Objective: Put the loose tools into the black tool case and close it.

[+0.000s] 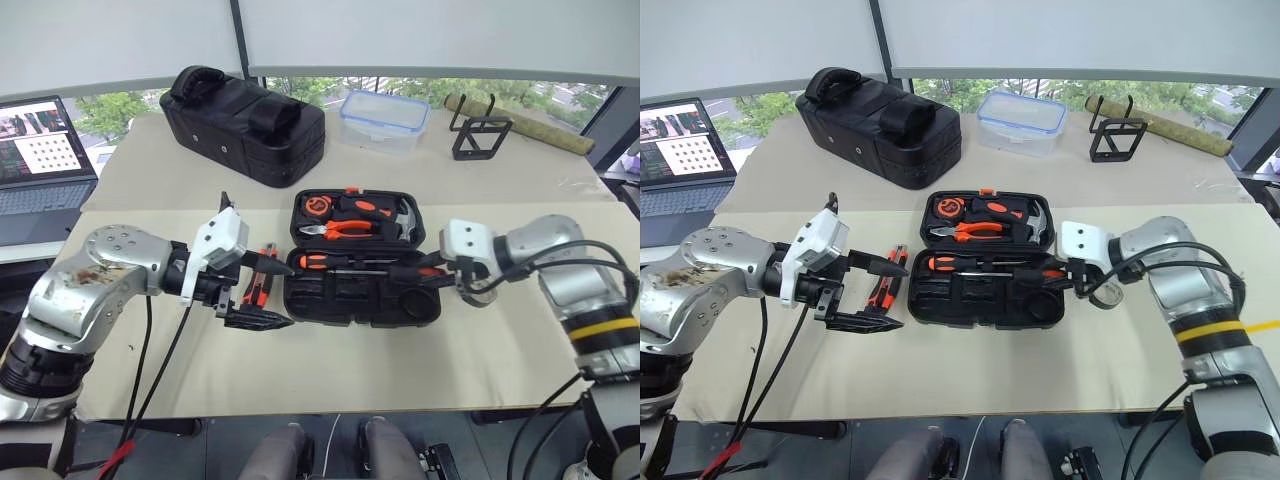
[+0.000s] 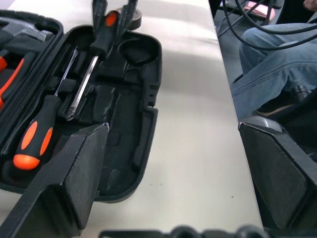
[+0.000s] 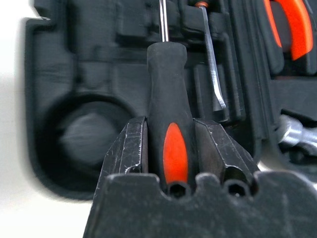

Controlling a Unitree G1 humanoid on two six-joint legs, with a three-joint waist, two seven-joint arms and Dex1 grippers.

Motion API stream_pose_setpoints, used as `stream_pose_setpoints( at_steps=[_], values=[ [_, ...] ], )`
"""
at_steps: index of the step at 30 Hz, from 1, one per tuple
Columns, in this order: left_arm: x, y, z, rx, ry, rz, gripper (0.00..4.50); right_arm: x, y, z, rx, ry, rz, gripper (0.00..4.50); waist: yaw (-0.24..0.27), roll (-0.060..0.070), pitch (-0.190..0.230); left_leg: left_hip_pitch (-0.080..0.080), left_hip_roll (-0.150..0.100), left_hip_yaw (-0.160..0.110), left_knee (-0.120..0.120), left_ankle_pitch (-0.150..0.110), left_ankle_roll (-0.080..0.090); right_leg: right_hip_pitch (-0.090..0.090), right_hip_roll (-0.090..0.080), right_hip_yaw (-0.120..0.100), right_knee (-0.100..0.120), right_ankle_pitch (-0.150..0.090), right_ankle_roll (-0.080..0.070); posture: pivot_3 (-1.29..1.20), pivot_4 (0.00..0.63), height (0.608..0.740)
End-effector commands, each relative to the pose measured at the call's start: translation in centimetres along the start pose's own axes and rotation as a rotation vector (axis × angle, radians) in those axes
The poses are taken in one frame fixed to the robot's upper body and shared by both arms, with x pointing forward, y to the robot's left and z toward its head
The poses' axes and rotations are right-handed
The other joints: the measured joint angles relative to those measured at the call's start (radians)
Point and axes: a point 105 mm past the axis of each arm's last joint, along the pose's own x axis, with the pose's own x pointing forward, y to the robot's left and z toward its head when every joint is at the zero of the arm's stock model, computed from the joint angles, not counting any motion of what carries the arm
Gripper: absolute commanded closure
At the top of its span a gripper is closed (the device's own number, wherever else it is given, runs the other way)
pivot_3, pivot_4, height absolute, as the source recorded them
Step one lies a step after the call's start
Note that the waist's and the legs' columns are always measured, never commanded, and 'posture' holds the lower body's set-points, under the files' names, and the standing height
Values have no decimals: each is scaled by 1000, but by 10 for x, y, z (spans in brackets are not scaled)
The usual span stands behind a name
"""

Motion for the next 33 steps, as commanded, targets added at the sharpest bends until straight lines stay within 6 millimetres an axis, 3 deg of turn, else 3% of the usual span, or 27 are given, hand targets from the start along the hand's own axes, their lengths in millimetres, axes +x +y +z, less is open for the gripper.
stream_pose_setpoints(
  at_steps=[1, 13, 14, 16, 21, 26, 32, 33],
  values=[
    [-5, 1, 7, 46, -13, 22, 0, -3, -6, 1, -44, 6, -23, 3471, -1, 0, 0, 0, 0, 0, 0, 0, 0, 0, 0, 0, 0, 0, 0, 0, 150, 722],
    [-3, 1, 2, 53, -14, 35, 0, 13, -10, 8, -41, -38, -24, 3471, -14, 0, 0, 1, 0, 0, 0, 0, 0, 1, 1, 0, 0, 0, 0, 0, 150, 722],
    [-3, 1, 2, 54, -14, 36, 0, 13, -10, 10, -38, -47, -27, 2427, -16, 0, 0, 1, 1, 0, 0, 0, 0, 1, 1, 0, 1, 0, 0, 0, 150, 722],
    [-3, 2, 2, 55, -14, 37, 0, 13, -11, 13, -38, -62, -30, 1905, -20, 0, 0, 1, 1, 0, 0, 0, 0, 0, 1, 0, 1, 0, 0, 0, 150, 722],
    [-5, 4, 0, 56, -14, 44, 0, 8, -13, 27, -31, -117, -48, 67, -20, 0, 0, 1, 1, 0, -1, 0, 0, 0, 1, 0, 1, 0, 0, 0, 150, 722],
    [-5, 7, 0, 60, -15, 49, 0, 3, -18, 37, 11, -154, -64, 14, -20, 0, 0, 1, 0, 0, -1, 0, 0, 0, 1, 0, 1, 0, 0, 0, 150, 722],
    [-4, 9, 2, 71, -19, 50, 0, 6, -12, 18, 49, -84, -47, 14, -19, 0, 0, 0, 0, 0, -1, 0, 0, 0, 0, 0, 1, 0, 0, 0, 150, 722],
    [-4, 9, 2, 73, -19, 51, 0, 7, -11, 15, 61, -77, -46, 261, -19, 0, 0, 0, 0, 0, -1, 0, 0, 0, 1, 0, 1, 0, 0, 0, 150, 722]
  ],
)
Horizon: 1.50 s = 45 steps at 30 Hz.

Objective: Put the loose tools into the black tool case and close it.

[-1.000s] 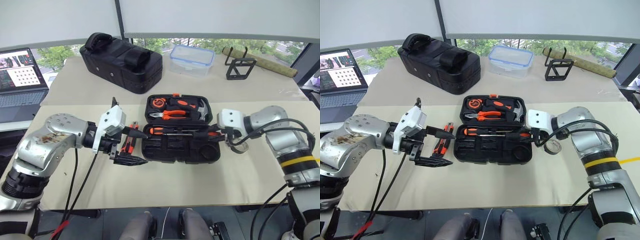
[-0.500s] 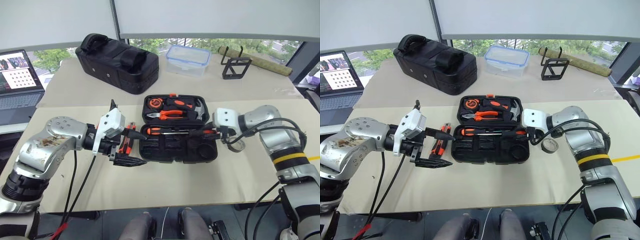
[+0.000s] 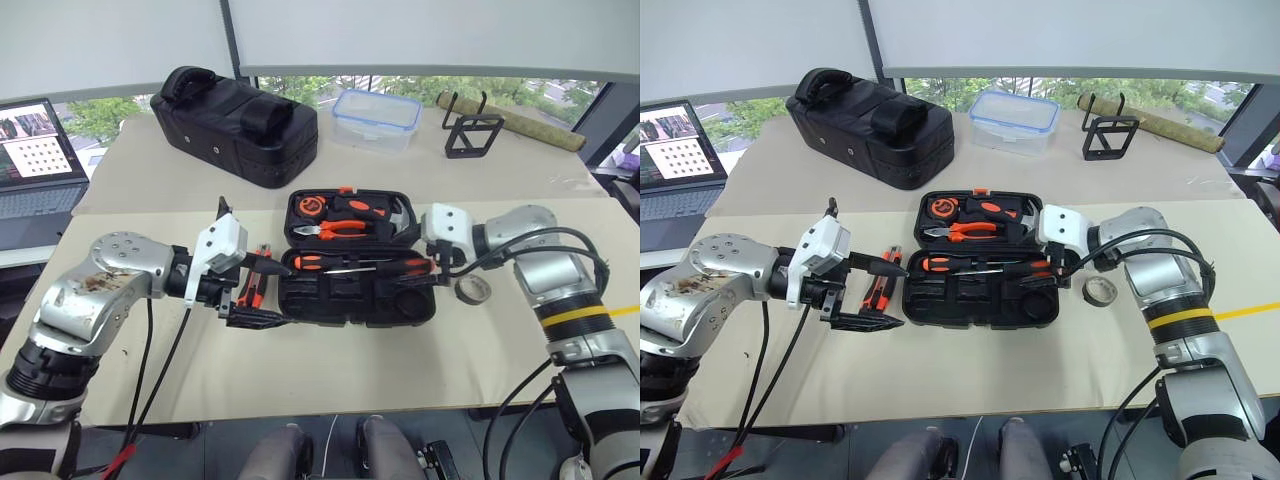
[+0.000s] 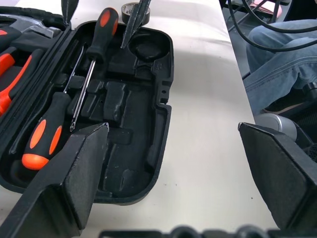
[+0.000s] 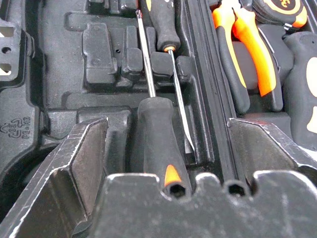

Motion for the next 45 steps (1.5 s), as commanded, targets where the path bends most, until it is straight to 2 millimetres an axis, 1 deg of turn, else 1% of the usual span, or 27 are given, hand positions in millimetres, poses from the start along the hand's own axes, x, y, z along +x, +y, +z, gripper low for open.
stream_pose_setpoints(
  at_steps=[1, 2, 4, 6, 8, 9, 10, 11, 14, 17, 20, 23, 27, 32, 33, 34, 35, 38, 39, 40, 41, 43, 45],
  values=[
    [-2, 2, 10, 58, -12, 7, 0, -5, -2, -7, 23, 23, -20, 524, 0, 0, 0, 0, 0, 0, 0, 0, 0, 0, 0, 0, 0, 0, 0, 0, 150, 722],
    [-2, 2, 11, 58, -12, 8, 0, -5, -2, -9, 28, 29, -21, 726, 0, 0, 0, 0, 0, 0, 0, 0, 0, 0, 0, 0, 0, 0, 0, 0, 150, 722],
    [-3, 3, 12, 61, -11, 10, 0, -5, -2, -17, 43, 53, -24, 1473, -1, 0, 0, 0, 0, 0, 0, 0, 0, 0, 0, 0, 0, 0, 0, 0, 150, 722],
    [-3, 3, 12, 63, -10, 11, 0, -5, -2, -21, 57, 66, -27, 2086, 0, 0, 0, 0, 0, 0, 0, 0, 0, 0, 0, 0, 0, 0, 0, 0, 150, 722],
    [-4, 3, 13, 64, -8, 13, 0, -5, -2, -21, 62, 62, -23, 2817, -1, 0, 0, 0, 0, 0, 0, 0, 0, 0, 0, 0, 0, 0, 0, 0, 150, 722],
    [-4, 3, 13, 64, -8, 14, 0, -4, -2, -17, 61, 46, -15, 3146, -1, 0, 0, 0, 0, 0, 0, 0, 0, 0, 0, 0, 0, 0, 0, 0, 150, 722],
    [-4, 3, 13, 64, -7, 15, 0, -3, -1, -13, 59, 28, -6, 3386, -1, 0, 0, 0, 0, 0, 0, 0, 0, 0, 0, 0, 0, 0, 0, 0, 150, 722],
    [-4, 4, 13, 64, -6, 15, 0, -2, -1, -9, 55, 12, -2, 3430, -1, 0, 0, 0, 0, 0, 0, 0, 0, 0, 0, 0, 0, 0, 0, 0, 150, 722],
    [-4, 4, 13, 66, -5, 17, 0, 4, -3, 7, 53, -37, 3, 3430, -1, 0, 0, 0, 0, 0, 0, 0, 0, 0, 0, 0, 0, 0, 0, 0, 150, 722],
    [-4, 4, 14, 67, -5, 19, 0, 9, -2, 12, 49, -41, 11, 3430, -2, 0, 0, 0, 0, 0, 0, 0, 0, -1, 0, 0, 0, 0, 0, 0, 150, 722],
    [-4, 4, 15, 69, -7, 22, 0, 11, -1, 7, 37, -11, 17, 3430, -1, 0, 0, 0, 0, 0, 0, 0, 0, -1, 0, 0, 0, 0, 0, 0, 150, 722],
    [-4, 5, 15, 70, -7, 25, 0, 10, 1, 1, 15, 18, 27, 3430, 2, 0, 0, 0, 0, 0, 0, 0, 0, 0, 0, 0, 0, 0, 0, 0, 150, 722],
    [-4, 4, 15, 69, -7, 29, 0, 6, 5, -2, -38, 42, 46, 3430, 2, 0, 0, 0, 0, 0, 0, 0, 0, 0, 0, 0, 0, 0, 0, 0, 150, 722],
    [-4, 6, 16, 70, -10, 32, 0, 6, 2, -5, -39, 59, 28, 3430, -1, 0, 0, 0, 0, 0, 0, 0, 0, -1, 0, 0, 0, 0, 0, 0, 150, 722],
    [-3, 6, 16, 70, -11, 33, 0, 7, 2, -4, -40, 58, 30, 2430, -1, 0, 0, 0, 0, 0, 0, 0, 0, -1, 0, 0, 0, 0, 0, 0, 150, 722],
    [-3, 6, 17, 72, -12, 33, 0, 7, 2, -3, -42, 53, 33, 2308, -1, 0, 0, 0, 0, 0, 0, 0, 0, -1, 0, 0, 0, 0, 0, 0, 150, 722],
    [-3, 7, 17, 72, -13, 33, 0, 8, 2, 0, -43, 42, 31, 1942, -1, 0, 0, 0, 0, 0, 0, 0, 0, -1, 0, 0, 0, 0, 0, 0, 150, 722],
    [-3, 8, 17, 73, -14, 36, 0, 9, -2, 21, 0, -52, 13, 960, -1, 0, 0, 0, 0, 0, 0, 0, 0, 0, 0, 0, 0, 0, 0, 0, 150, 722],
    [-3, 8, 17, 73, -13, 36, 0, 9, -3, 26, 12, -73, 11, 549, -1, 0, 0, 0, 0, 0, 0, 0, 0, 0, 0, 0, 0, 0, 0, 0, 150, 722],
    [-4, 8, 17, 73, -14, 36, 0, 9, -4, 30, 25, -93, 5, 265, -1, 0, 0, 0, 0, 0, 0, 0, 0, 0, 0, 0, 0, 0, 0, 0, 150, 722],
    [-3, 8, 17, 72, -14, 37, 0, 10, -5, 34, 38, -109, 0, 265, -1, 0, 0, 0, 0, 0, 0, 0, 0, -1, 0, 0, 0, 0, 0, 0, 150, 722],
    [-3, 9, 17, 71, -13, 38, 0, 12, -4, 36, 51, -120, 7, 594, 0, 0, 0, 0, 0, 0, 0, 0, 0, -1, 0, 0, 0, 0, 0, 0, 150, 722],
    [-3, 9, 16, 71, -12, 39, 0, 14, 0, 34, 53, -116, 22, 1151, 2, 0, 0, 0, 0, 0, 0, 0, 0, 0, 0, 0, 0, 0, 0, 0, 150, 722]
  ],
)
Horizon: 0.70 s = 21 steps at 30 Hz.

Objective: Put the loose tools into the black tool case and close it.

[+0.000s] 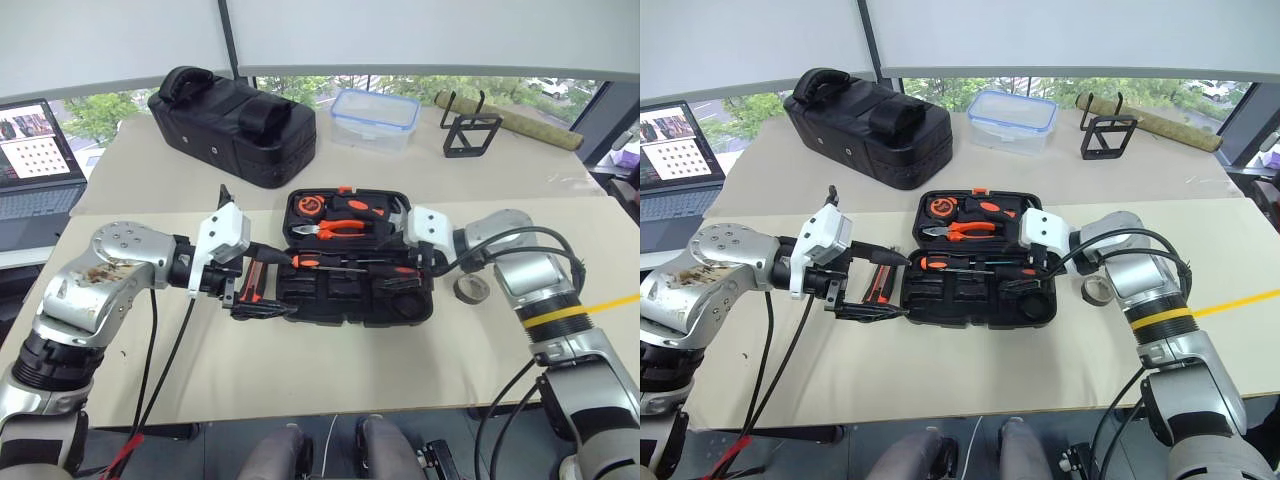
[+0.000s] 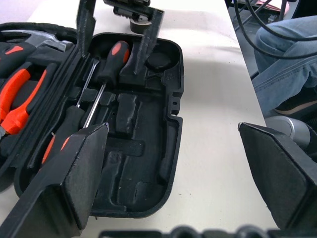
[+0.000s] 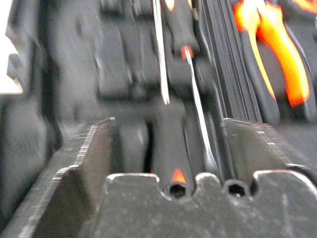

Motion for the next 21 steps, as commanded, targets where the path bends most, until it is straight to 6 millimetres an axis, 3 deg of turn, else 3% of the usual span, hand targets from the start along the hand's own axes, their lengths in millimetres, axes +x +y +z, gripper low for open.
stream_pose_setpoints(
  at_steps=[1, 7, 10, 21],
  values=[
    [-2, 3, 7, 35, -11, 12, 0, -6, -4, 16, -31, -42, -24, 1486, 2, 0, 0, 0, 0, 0, 0, 0, 0, 0, 0, 0, 0, 0, 0, 0, 150, 722],
    [-2, 4, 7, 35, -11, 17, 0, 2, -4, 7, -14, -37, -25, 3649, -2, 0, 0, 0, 0, 0, 0, 0, 0, 0, 0, 0, 0, 0, 0, 0, 150, 722],
    [-2, 4, 7, 36, -11, 19, 0, 6, -7, -4, 1, -16, -43, 4455, -3, 0, 0, 0, 0, 0, 0, 0, 0, 0, 0, 0, 0, 0, 0, 0, 150, 722],
    [-3, 7, 5, 39, -6, 41, 0, 21, 12, -40, -78, 142, 37, 4455, -2, -1, -1, 2, 0, 0, 0, 0, 0, 2, 0, -1, 0, 0, 0, 0, 150, 722]
  ],
)
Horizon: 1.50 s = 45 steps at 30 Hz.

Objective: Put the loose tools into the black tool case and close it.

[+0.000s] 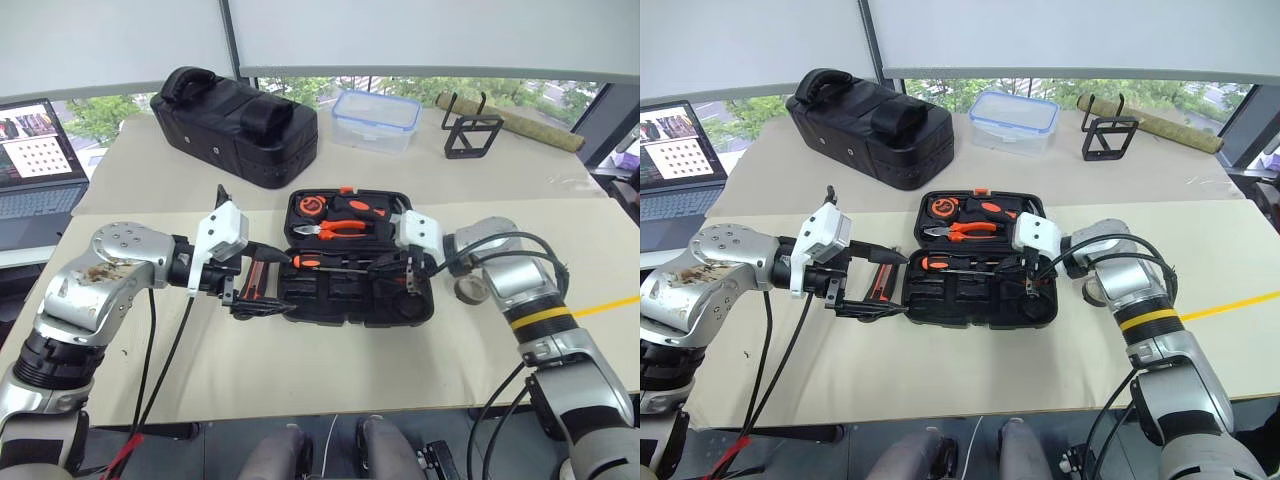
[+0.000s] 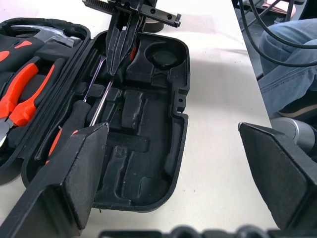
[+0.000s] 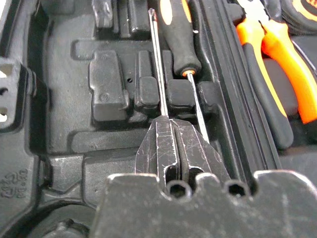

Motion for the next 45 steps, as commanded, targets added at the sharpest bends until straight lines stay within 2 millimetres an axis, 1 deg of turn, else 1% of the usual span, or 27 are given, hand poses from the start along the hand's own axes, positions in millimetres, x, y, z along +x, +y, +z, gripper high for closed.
stream_pose_setpoints(
  at_steps=[1, 4, 6, 8, 9, 10, 12, 13, 14, 15, 16, 17, 18, 20, 21, 24, 25, 26, 27, 28, 32, 34, 38, 40, 41, 45],
  values=[
    [-2, 3, 8, 51, -10, 24, 0, 3, 9, -22, -16, 97, 23, 4455, 0, -1, -1, 1, 0, 0, 0, 0, 0, 0, 0, 0, 0, 0, 0, 0, 150, 722],
    [-3, 4, 6, 50, -3, 34, 0, 1, 2, -16, -16, 76, -16, 4455, 1, -2, -1, 2, 0, 0, 0, 0, 0, 1, 0, 0, 0, 0, 0, 0, 150, 722],
    [-4, 5, 4, 46, 0, 51, 0, -4, -6, -5, -10, 33, -56, 4455, 1, -2, -1, 2, 0, 0, 0, 0, 0, 1, 0, 0, 0, 0, 0, 0, 150, 722],
    [-6, 7, 2, 37, 1, 85, 0, -12, -15, 13, 11, -51, -98, 4455, 1, -2, -1, 2, 0, 0, 0, 0, 0, 1, 0, 0, 0, 0, 0, 0, 150, 722],
    [-8, 9, -1, 21, 0, 130, 0, -21, -18, 26, 41, -120, -121, 4455, 0, -2, -1, 1, 0, 0, 0, 0, 0, 1, 0, 0, 0, 0, 0, 0, 150, 722],
    [-11, 10, -4, 10, 0, 162, 0, -28, -19, 35, 61, -165, -132, 4455, 0, -1, -1, 0, 0, 0, 0, 0, 0, 0, 0, 1, 0, 0, 0, 0, 150, 722],
    [-24, 15, -14, -60, -3, 296, 0, -45, -12, 52, 110, -246, -111, 3902, 0, -1, -1, -2, 0, 0, 0, 0, 0, -3, 0, 1, 1, 0, 0, 0, 150, 722],
    [-28, 16, -17, -83, -2, 338, 0, -49, -8, 56, 123, -262, -99, 3733, 0, -1, -1, -3, 1, 0, -1, 0, 0, -4, 0, 1, 1, 0, 0, 0, 150, 722],
    [-40, 16, -27, -129, 6, 419, 0, -58, -2, 64, 138, -297, -81, 3458, 0, -1, -1, -3, 1, 0, -1, 0, 0, -4, 0, 1, 1, 0, 0, 0, 150, 722],
    [-51, 16, -37, -166, 18, 490, 0, -64, 4, 69, 147, -321, -69, 3058, 0, -1, -1, -3, 1, -1, -1, 0, 0, -4, 1, 1, 1, 0, 0, 0, 150, 722],
    [-65, 16, -49, -211, 36, 578, 0, -71, 9, 76, 152, -348, -55, 2739, -2, -1, -1, -3, 1, -1, -1, 0, 0, -4, 1, 0, 0, 0, 0, 0, 150, 722],
    [-82, 13, -61, -265, 47, 671, 0, -77, 16, 81, 156, -367, -39, 2328, -3, -1, -1, -3, 1, -1, -2, 0, 0, -3, 1, 1, 0, 0, 0, 0, 150, 722],
    [-93, 10, -69, -305, 53, 732, 0, -81, 21, 84, 158, -376, -28, 2073, -4, -1, -1, -2, 1, -1, -3, 0, 0, -3, 1, 1, 0, 0, 0, 0, 150, 722],
    [-116, 0, -83, -364, 84, 831, 0, -87, 31, 88, 159, -385, -9, 1363, 0, -1, 0, -2, 1, -1, -4, 0, 0, -2, 1, 1, -1, 0, 0, 0, 150, 722],
    [-123, -4, -87, -376, 102, 859, 0, -89, 34, 89, 160, -387, -4, 990, 2, -2, 0, -2, 1, -1, -4, 0, 0, -2, 1, 1, -2, 0, 0, 0, 150, 722],
    [-154, -25, -104, -462, 175, 954, 0, -96, 41, 91, 175, -395, -10, 33, 8, -3, 0, -1, 1, -1, -4, -1, 1, -1, -1, 1, -3, 0, 0, 0, 150, 722],
    [-159, -29, -106, -492, 182, 975, 0, -98, 42, 92, 180, -398, -13, 33, 12, -3, 0, -1, 1, -1, -4, -1, 1, 0, -1, 2, -4, 0, 0, 0, 150, 722],
    [-160, -30, -106, -508, 177, 980, 0, -98, 43, 92, 182, -398, -15, 33, 20, -3, 0, 0, 1, -1, -4, -3, -1, 0, -2, 2, -4, 0, 0, 0, 150, 722],
    [-159, -30, -105, -522, 168, 975, 0, -99, 44, 92, 185, -398, -17, 33, 25, -3, 0, 0, 0, -1, -4, -6, -6, 0, -2, 1, -4, 0, 0, 0, 150, 722],
    [-155, -26, -103, -534, 162, 967, 0, -98, 45, 92, 188, -398, -19, 33, 32, -3, 0, 0, 0, -1, -3, -6, -6, 0, -2, 1, -5, 0, 0, 0, 150, 722],
    [-139, 2, -99, -600, 197, 961, 0, -92, 48, 92, 186, -402, -27, 33, 57, -5, 1, 3, 0, -2, -2, -7, -7, 3, -3, 0, -6, 0, 1, 0, 150, 722],
    [-132, 15, -96, -626, 240, 949, 0, -90, 48, 93, 183, -408, -36, 33, 55, -6, 0, 3, 0, -2, -1, -6, -7, 2, -3, 0, -4, 1, 1, 0, 150, 722],
    [-127, 44, -101, -743, 342, 977, 0, -84, 52, 95, 181, -420, -56, 33, 46, -7, 1, 1, -1, -1, -1, -6, -6, 1, -2, -1, -1, 1, 1, 0, 150, 722],
    [-123, 60, -102, -782, 362, 995, 0, -82, 56, 95, 187, -429, -62, 33, 39, -7, 1, 0, -1, -1, -1, -5, -5, -1, -1, -1, -1, 1, 1, 0, 150, 722],
    [-120, 69, -102, -793, 372, 1001, 0, -81, 58, 95, 189, -432, -65, 33, 36, -7, 1, 0, -1, -1, -2, -3, -1, -1, -1, -1, 0, 1, 1, 0, 150, 722],
    [-108, 93, -97, -792, 397, 990, 0, -78, 66, 95, 202, -436, -73, 33, 24, -8, 1, -1, -1, -1, -2, -2, 0, -1, -1, -2, 0, 1, 1, 0, 150, 722]
  ],
)
